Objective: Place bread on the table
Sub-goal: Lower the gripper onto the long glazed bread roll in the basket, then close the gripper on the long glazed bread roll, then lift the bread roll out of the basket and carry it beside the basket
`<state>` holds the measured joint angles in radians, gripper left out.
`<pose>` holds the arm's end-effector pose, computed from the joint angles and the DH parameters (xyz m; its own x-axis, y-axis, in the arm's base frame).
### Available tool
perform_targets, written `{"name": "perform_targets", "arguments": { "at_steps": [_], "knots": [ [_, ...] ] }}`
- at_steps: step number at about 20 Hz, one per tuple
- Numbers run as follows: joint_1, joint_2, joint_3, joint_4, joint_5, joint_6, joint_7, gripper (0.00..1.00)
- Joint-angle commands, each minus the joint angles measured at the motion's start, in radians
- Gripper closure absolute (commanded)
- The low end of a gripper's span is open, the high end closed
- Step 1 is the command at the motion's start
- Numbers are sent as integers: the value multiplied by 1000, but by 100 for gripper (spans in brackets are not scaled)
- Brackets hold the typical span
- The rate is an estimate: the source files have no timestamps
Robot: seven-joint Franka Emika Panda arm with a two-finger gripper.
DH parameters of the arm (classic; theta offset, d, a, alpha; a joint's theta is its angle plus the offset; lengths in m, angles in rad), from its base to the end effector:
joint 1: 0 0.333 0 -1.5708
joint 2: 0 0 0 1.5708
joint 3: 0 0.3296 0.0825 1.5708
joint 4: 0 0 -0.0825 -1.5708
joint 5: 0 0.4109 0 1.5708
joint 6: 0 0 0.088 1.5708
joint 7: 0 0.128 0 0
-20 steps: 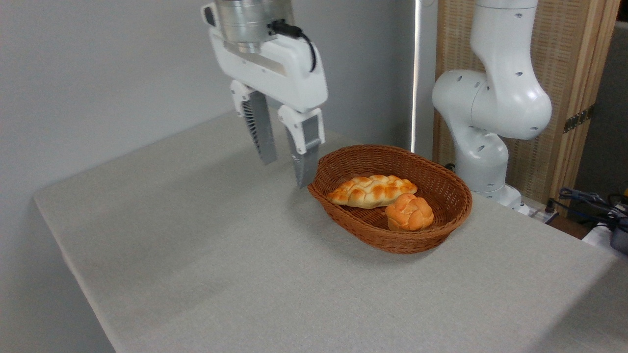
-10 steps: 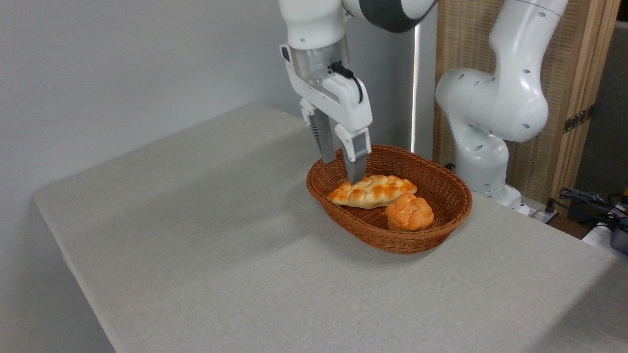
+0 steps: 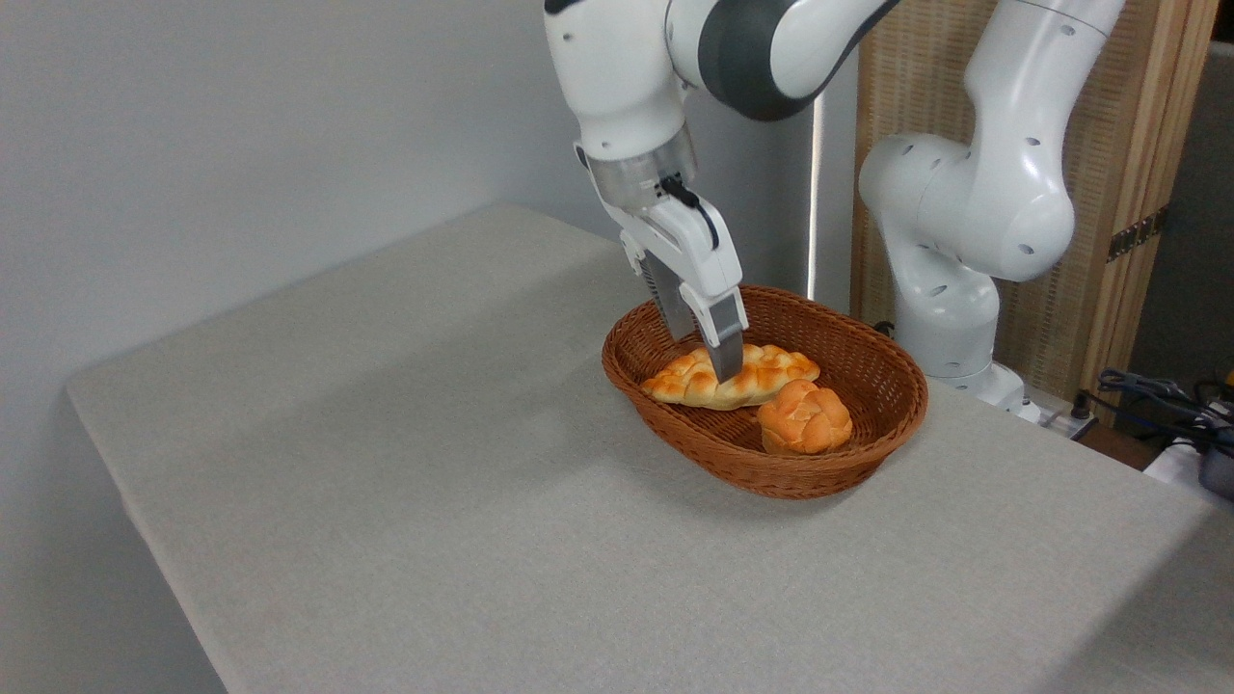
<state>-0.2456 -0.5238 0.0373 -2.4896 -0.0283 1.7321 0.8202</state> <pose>0.3649 -0.0804 0.4328 0.5016 -0.8559 -0.1255 -0.8322 -0.5171 0.2002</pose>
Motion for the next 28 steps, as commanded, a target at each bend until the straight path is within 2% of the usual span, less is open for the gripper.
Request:
{"name": "perform_targets", "arguments": {
  "at_steps": [1,6,13,18,19,24,28],
  "knots": [
    [-34,5,16,-37,16,23,10,0],
    [-50,22,16,-63,16,34,10,0],
    [-52,25,16,-106,18,72,11,2],
    [-52,34,18,-106,18,76,11,54],
    [-52,34,16,-106,18,78,10,61],
    [-50,36,16,-106,18,78,11,65],
    [-52,36,18,-103,18,72,14,76]
  ]
}}
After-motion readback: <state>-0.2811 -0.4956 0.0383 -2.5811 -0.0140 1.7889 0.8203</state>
